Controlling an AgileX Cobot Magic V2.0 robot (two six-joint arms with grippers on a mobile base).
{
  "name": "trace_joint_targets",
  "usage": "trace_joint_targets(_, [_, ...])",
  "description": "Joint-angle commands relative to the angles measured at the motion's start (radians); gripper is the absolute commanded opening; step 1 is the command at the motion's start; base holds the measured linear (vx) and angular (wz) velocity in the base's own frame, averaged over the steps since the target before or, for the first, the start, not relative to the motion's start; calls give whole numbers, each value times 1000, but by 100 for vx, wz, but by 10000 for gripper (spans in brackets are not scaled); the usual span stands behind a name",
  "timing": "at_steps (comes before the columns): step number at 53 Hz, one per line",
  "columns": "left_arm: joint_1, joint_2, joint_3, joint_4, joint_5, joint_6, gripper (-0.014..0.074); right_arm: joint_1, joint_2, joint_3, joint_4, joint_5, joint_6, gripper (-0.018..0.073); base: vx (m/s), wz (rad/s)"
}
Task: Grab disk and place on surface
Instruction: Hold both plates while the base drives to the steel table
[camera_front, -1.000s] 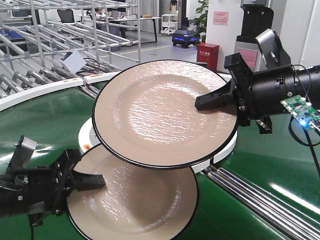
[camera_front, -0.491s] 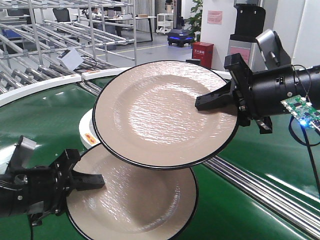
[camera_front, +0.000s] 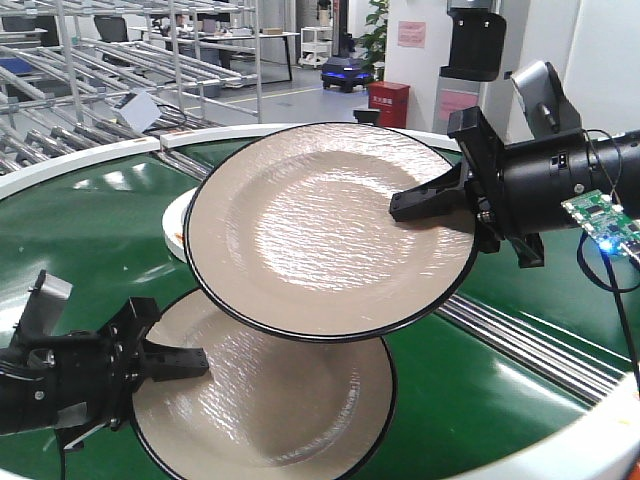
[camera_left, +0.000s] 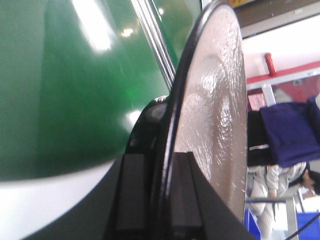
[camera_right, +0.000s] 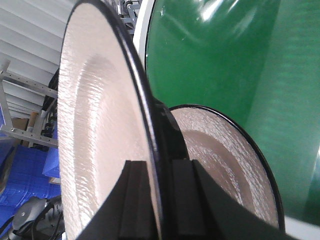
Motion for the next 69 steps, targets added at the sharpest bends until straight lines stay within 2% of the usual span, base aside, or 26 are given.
trace_joint_targets(1, [-5,-39,-36,-106,25,-16,1,-4,-45,-38,118,-59,-5,-8,-33,-15])
trace_joint_targets(29, [-5,-39,-36,-106,28,-16,1,-4,-45,-38,117,-59,-5,-8,-29,-35])
trace_joint_targets(69, [-5,-39,-36,-106,28,-16,1,-4,-45,-38,117,-59,-5,-8,-12,-70])
